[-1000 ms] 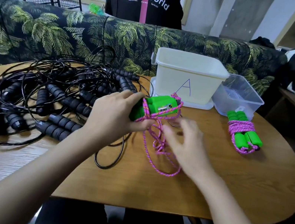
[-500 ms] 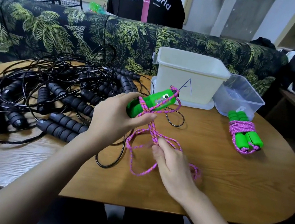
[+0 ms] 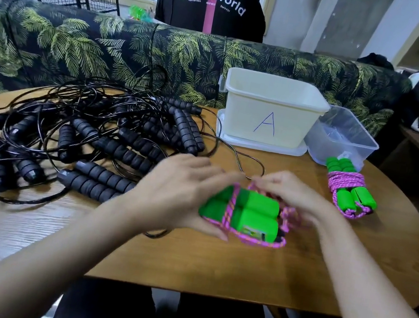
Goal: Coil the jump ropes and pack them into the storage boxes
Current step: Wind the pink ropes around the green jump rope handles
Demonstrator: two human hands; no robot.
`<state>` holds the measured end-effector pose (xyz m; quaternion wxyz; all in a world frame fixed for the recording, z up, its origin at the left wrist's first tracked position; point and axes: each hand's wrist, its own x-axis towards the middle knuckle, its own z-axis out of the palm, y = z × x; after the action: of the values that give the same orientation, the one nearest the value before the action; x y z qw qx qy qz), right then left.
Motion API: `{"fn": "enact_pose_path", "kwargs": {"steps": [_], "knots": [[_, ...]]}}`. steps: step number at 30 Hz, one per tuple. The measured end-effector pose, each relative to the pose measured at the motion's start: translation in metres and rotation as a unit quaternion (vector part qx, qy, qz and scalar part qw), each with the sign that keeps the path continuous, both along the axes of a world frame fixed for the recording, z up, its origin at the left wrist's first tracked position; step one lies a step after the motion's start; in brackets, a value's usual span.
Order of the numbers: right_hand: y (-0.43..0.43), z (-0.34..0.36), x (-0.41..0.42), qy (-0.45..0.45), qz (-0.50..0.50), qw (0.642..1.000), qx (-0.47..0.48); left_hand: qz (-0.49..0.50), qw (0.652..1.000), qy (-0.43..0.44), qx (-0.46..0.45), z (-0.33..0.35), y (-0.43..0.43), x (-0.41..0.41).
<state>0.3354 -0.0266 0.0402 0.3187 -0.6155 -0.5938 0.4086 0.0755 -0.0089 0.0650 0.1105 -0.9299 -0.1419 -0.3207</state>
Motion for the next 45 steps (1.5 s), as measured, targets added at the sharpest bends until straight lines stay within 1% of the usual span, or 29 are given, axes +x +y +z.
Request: {"fn": "enact_pose_path", "kwargs": {"steps": [1,2,3,5,7,8,10,13,15,17,20,24,26,29,31,32,35,37,38,39,41,42,43,44,45], "knots": [[0.008,0.012,-0.007,-0.049,-0.006,0.998,0.036,0.015,0.998,0.040,0.043,-0.004,-0.003,0.006],[0.013,0.025,-0.016,-0.085,-0.011,0.994,0.074,0.035,0.995,0.067,0.068,-0.008,-0.004,0.010],[0.014,0.036,-0.026,-0.117,-0.018,0.987,0.111,0.059,0.992,0.083,0.074,-0.011,-0.003,0.012],[0.006,0.050,-0.044,-0.170,-0.039,0.970,0.170,0.117,0.987,0.092,0.060,-0.012,0.002,0.009],[-0.015,0.056,-0.062,-0.243,-0.046,0.949,0.194,0.179,0.978,0.094,0.050,-0.013,0.007,0.006],[-0.027,0.057,-0.069,-0.303,-0.043,0.931,0.197,0.201,0.974,0.094,0.049,-0.014,0.008,0.005],[-0.045,0.055,-0.076,-0.419,-0.037,0.882,0.212,0.227,0.969,0.089,0.039,-0.015,0.010,0.003],[-0.057,0.044,-0.072,-0.506,-0.023,0.822,0.260,0.261,0.962,0.079,0.024,-0.018,0.013,-0.002],[-0.064,0.031,-0.068,-0.519,-0.030,0.796,0.311,0.292,0.953,0.079,0.005,-0.019,0.016,-0.004],[-0.069,0.017,-0.068,-0.507,-0.037,0.779,0.368,0.320,0.944,0.078,-0.030,-0.018,0.018,-0.005],[-0.077,-0.003,-0.075,-0.512,-0.032,0.753,0.411,0.341,0.933,0.059,-0.099,-0.013,0.022,-0.006],[-0.074,-0.024,-0.088,-0.536,-0.043,0.741,0.403,0.344,0.920,-0.034,-0.187,-0.002,0.015,-0.002],[-0.068,-0.031,-0.096,-0.536,-0.046,0.736,0.410,0.325,0.916,-0.052,-0.230,0.002,0.005,0.003],[-0.058,-0.034,-0.104,-0.557,-0.046,0.716,0.419,0.304,0.912,-0.066,-0.269,0.004,-0.006,0.012],[-0.054,-0.034,-0.102,-0.576,-0.033,0.713,0.399,0.317,0.909,-0.076,-0.260,0.005,-0.006,0.013],[-0.053,-0.035,-0.097,-0.581,-0.032,0.714,0.389,0.328,0.911,-0.071,-0.241,0.006,-0.004,0.012],[-0.049,-0.034,-0.069,-0.577,-0.049,0.731,0.360,0.352,0.919,-0.044,-0.171,0.010,0.007,0.004],[-0.044,-0.038,-0.046,-0.581,-0.048,0.736,0.343,0.360,0.921,-0.040,-0.147,0.012,0.015,-0.004],[-0.043,-0.041,-0.035,-0.581,-0.035,0.746,0.323,0.363,0.920,-0.042,-0.140,0.013,0.020,-0.008],[-0.042,-0.044,-0.024,-0.567,-0.018,0.769,0.294,0.367,0.919,-0.042,-0.136,0.014,0.024,-0.011],[-0.042,-0.048,-0.010,-0.497,0.011,0.837,0.228,0.372,0.918,-0.045,-0.127,0.016,0.030,-0.016],[-0.044,-0.046,-0.008,-0.462,0.018,0.865,0.195,0.372,0.919,-0.049,-0.124,0.017,0.032,-0.017],[-0.046,-0.041,-0.009,-0.434,0.009,0.879,0.195,0.370,0.920,-0.055,-0.119,0.018,0.033,-0.017],[-0.047,-0.035,-0.014,-0.411,-0.017,0.882,0.231,0.364,0.922,-0.064,-0.114,0.019,0.033,-0.016],[-0.046,-0.029,-0.022,-0.395,-0.044,0.873,0.281,0.356,0.925,-0.071,-0.114,0.022,0.032,-0.013]]}}
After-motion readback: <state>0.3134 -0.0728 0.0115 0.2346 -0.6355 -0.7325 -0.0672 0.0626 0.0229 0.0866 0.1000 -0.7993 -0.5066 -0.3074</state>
